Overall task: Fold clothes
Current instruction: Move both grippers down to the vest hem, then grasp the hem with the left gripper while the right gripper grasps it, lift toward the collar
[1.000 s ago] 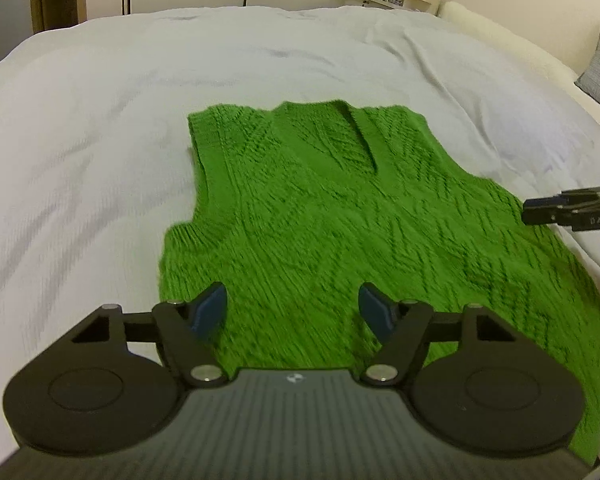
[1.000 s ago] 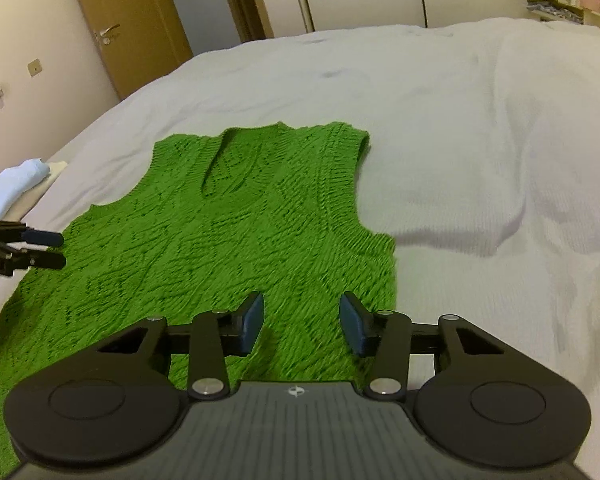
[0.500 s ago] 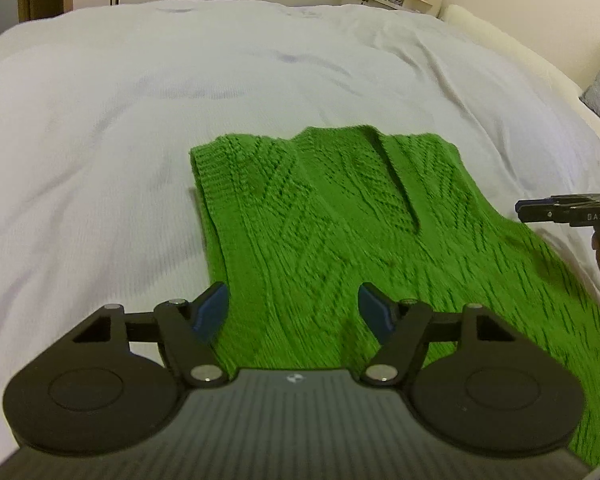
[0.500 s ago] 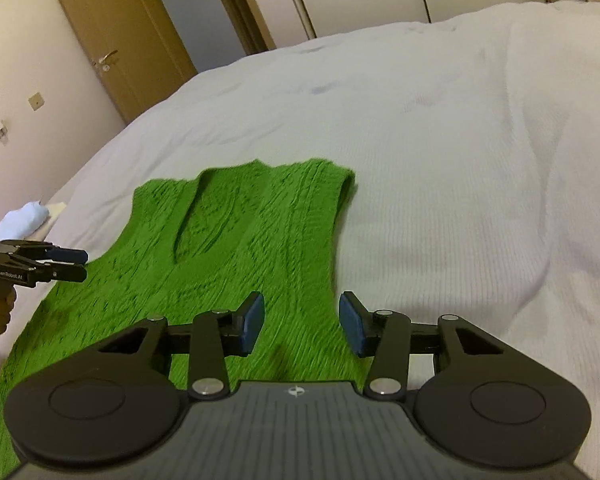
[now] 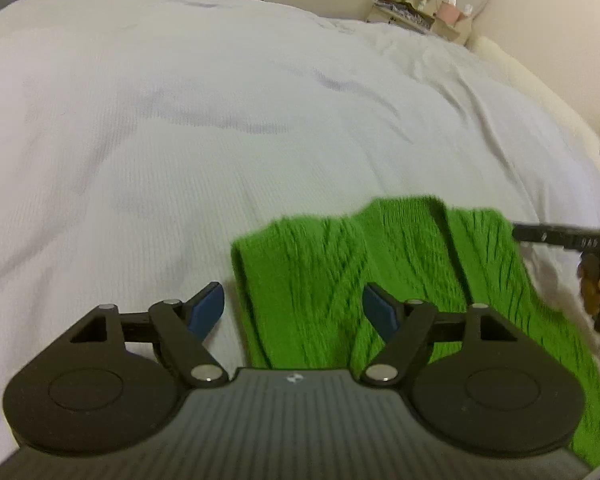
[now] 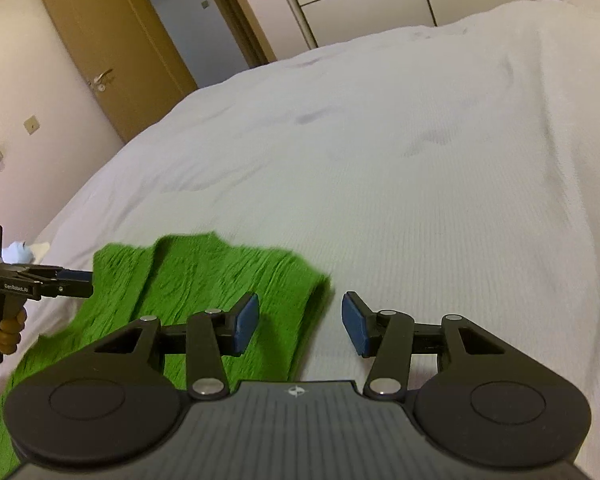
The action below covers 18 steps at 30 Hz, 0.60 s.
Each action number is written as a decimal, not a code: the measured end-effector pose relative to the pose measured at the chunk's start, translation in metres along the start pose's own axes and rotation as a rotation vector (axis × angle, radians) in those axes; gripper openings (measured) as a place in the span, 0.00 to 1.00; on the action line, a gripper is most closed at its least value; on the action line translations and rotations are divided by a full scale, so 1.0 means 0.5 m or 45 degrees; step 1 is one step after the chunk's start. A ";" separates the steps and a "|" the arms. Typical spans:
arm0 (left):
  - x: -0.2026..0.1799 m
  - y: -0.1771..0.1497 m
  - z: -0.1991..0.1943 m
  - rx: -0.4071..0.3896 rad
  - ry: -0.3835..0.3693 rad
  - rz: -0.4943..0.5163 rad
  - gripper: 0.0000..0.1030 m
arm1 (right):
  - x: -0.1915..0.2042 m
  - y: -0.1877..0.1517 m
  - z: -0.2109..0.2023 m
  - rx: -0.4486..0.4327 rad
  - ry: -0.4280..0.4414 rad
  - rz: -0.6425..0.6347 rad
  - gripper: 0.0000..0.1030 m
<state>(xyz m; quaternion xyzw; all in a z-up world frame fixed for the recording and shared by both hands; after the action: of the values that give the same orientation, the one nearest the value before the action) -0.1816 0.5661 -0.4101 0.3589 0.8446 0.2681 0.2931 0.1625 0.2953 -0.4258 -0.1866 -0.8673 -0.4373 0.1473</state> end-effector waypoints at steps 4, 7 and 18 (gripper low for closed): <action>0.020 0.021 0.035 0.006 -0.022 -0.058 0.79 | -0.020 0.008 0.032 0.013 0.060 0.069 0.57; 0.024 0.023 0.058 0.024 -0.026 -0.050 0.76 | -0.030 0.012 0.046 0.010 0.116 0.123 0.57; -0.015 0.031 0.003 -0.044 -0.131 0.031 0.08 | -0.008 0.017 0.020 -0.026 0.136 0.010 0.09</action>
<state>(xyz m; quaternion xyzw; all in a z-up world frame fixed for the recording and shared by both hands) -0.1690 0.5700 -0.3987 0.3775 0.8192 0.2674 0.3389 0.1689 0.3075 -0.4273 -0.1680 -0.8528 -0.4550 0.1934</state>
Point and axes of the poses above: each gripper's, at about its wrist camera, not at the fingertips, and z roughly the way its jaws point, x to its left, y to its top, the point moved 8 cm from there along z, roughly the way its jaws point, and after that the axes turned 3 degrees about -x, right-handed, at the moved point
